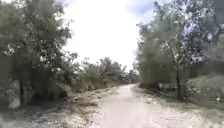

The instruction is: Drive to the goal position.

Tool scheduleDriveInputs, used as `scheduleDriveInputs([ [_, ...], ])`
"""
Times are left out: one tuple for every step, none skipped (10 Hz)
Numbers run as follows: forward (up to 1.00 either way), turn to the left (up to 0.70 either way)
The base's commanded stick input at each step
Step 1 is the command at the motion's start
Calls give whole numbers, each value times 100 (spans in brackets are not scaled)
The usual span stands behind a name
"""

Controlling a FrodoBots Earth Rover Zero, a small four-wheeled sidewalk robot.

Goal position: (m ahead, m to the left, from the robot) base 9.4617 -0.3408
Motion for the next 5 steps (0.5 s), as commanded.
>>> scheduleDriveInputs([
  [85, 0],
  [85, 0],
  [85, 0],
  [85, 0],
  [85, 0],
])
